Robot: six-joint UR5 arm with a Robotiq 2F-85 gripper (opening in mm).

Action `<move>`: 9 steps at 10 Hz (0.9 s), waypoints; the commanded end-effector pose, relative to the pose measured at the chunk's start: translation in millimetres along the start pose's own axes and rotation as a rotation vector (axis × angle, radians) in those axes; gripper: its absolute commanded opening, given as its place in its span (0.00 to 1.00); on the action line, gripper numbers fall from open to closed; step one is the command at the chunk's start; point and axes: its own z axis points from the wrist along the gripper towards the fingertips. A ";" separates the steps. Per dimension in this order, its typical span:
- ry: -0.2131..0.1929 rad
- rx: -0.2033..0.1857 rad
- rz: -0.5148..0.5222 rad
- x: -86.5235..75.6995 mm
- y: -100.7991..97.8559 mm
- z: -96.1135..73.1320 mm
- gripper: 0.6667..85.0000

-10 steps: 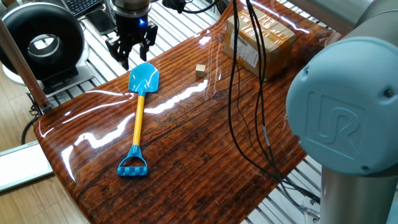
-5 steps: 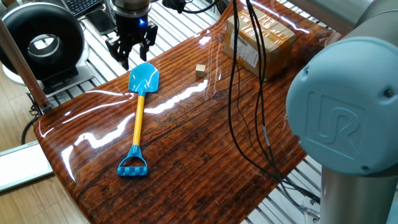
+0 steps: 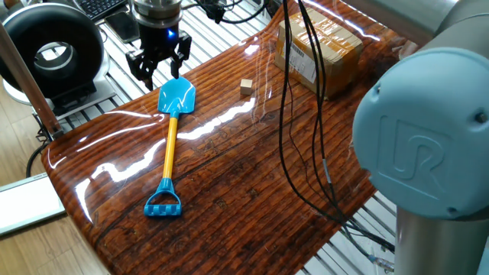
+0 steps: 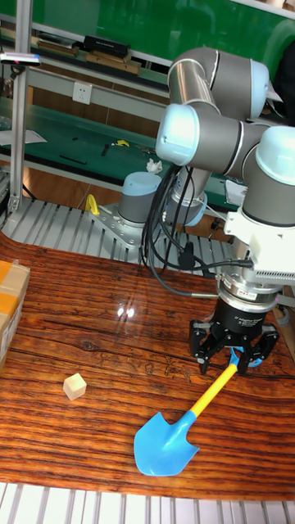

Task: Use a shovel to scoop up an object

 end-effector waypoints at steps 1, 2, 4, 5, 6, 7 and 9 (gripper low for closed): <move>0.004 0.000 -0.023 1.5 -1.5 0.0 0.72; 0.003 0.005 -0.030 1.2 -2.7 0.0 0.72; 0.005 0.003 -0.039 1.6 -2.3 0.0 0.72; 0.011 0.012 -0.042 3.3 -4.6 0.0 0.72; 0.012 0.018 -0.053 3.5 -6.2 0.0 0.72; 0.017 0.031 -0.063 4.5 -9.7 -0.1 0.72; 0.011 0.047 -0.124 2.4 -13.8 -0.3 0.73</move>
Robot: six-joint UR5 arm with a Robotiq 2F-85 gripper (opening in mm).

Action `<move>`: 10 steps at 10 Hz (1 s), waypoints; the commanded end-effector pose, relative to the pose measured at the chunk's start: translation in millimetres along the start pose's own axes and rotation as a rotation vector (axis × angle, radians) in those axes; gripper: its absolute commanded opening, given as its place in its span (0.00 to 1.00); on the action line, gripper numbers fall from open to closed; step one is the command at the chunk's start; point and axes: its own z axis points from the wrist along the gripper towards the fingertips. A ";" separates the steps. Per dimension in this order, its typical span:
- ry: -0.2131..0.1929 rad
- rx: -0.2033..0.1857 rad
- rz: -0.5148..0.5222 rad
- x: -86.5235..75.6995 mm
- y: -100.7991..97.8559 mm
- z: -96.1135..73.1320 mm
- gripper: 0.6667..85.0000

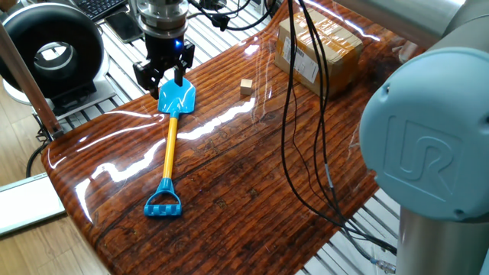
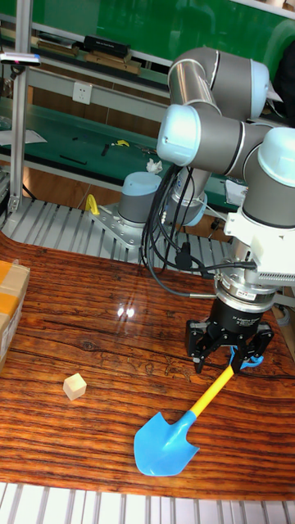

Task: Use a shovel to scoop up an object

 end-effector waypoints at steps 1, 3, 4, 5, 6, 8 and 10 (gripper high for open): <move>-0.003 0.009 -0.061 -0.9 -3.3 -1.3 0.73; -0.016 0.001 -0.094 -5.4 1.3 0.5 0.73; -0.018 0.008 -0.128 -8.2 7.8 7.7 0.73; -0.024 0.027 -0.165 -12.3 10.1 16.3 0.73; -0.041 0.014 -0.192 -18.2 16.3 25.0 0.73; -0.033 0.020 -0.201 -18.6 17.7 29.7 0.74; 0.002 0.029 -0.231 -10.1 5.9 23.8 0.73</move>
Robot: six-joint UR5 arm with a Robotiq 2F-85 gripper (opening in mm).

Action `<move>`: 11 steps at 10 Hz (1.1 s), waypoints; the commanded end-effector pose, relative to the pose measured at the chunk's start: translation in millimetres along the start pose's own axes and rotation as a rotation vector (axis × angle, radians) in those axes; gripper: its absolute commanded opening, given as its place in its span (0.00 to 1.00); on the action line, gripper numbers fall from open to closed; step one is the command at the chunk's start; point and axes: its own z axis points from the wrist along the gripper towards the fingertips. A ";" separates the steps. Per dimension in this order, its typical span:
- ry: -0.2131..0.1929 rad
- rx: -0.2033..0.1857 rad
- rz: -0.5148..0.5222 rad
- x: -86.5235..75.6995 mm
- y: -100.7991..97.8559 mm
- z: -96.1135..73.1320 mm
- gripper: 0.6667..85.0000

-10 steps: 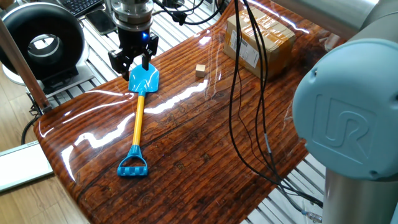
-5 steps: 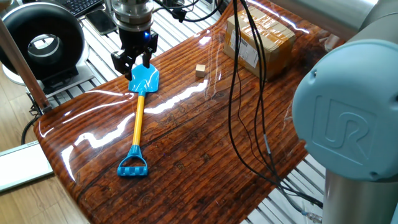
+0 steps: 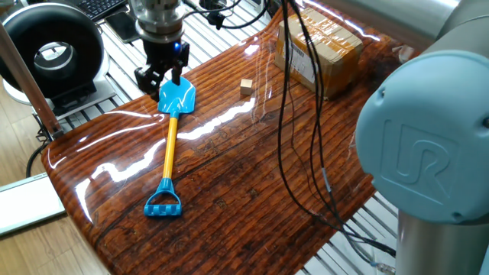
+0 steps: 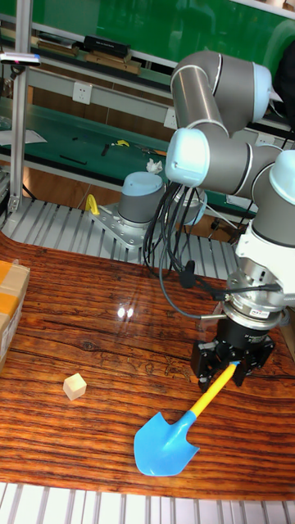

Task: Use a shovel to scoop up an object

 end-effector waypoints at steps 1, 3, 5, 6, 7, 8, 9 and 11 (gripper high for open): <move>0.051 -0.006 -0.081 12.2 -2.5 -0.5 0.73; 0.074 -0.024 -0.160 18.6 1.3 -0.9 0.74; 0.067 -0.030 -0.174 16.9 2.8 -0.8 0.74; 0.053 -0.043 -0.178 8.3 9.2 6.0 0.74; 0.041 -0.051 -0.178 -1.8 15.5 15.4 0.74; 0.029 -0.047 -0.191 -10.8 17.2 25.6 0.74; 0.016 -0.050 -0.195 -18.0 19.7 33.1 0.74; 0.001 -0.042 -0.195 -24.4 20.6 41.8 0.74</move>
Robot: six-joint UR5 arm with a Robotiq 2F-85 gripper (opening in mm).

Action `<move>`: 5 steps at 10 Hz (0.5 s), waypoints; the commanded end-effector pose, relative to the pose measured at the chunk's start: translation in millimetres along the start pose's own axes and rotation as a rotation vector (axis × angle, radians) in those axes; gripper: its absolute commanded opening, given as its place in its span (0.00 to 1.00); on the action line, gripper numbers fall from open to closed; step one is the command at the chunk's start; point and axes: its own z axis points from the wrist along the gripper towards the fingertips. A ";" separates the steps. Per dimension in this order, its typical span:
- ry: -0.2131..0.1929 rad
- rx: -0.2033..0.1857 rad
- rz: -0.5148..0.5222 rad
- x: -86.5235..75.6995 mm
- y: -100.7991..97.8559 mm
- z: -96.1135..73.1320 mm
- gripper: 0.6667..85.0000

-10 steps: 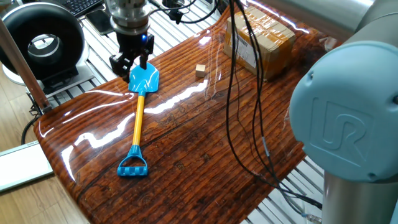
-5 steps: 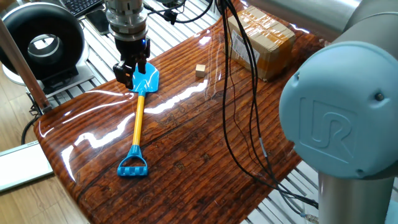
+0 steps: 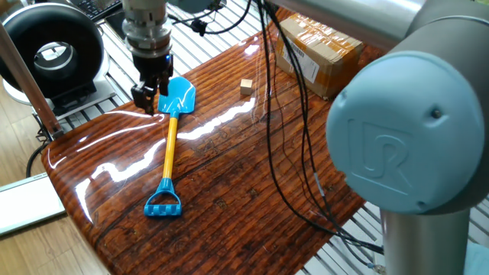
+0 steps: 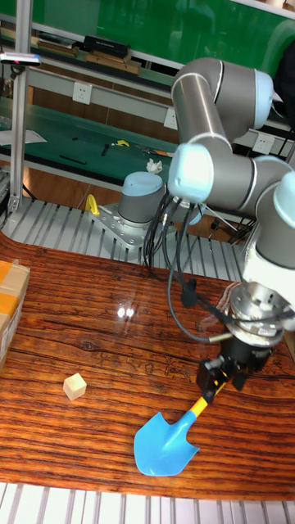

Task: Use a shovel to scoop up an object

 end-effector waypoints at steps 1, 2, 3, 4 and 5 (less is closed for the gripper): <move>-0.033 0.003 -0.010 -15.5 -0.9 16.2 0.74; -0.013 0.012 -0.003 -10.4 -3.4 16.3 0.74; 0.015 0.002 -0.004 -3.2 -0.7 16.4 0.74; 0.023 -0.021 -0.016 -1.0 5.1 16.3 0.74; 0.022 -0.029 -0.019 -1.2 7.2 16.2 0.74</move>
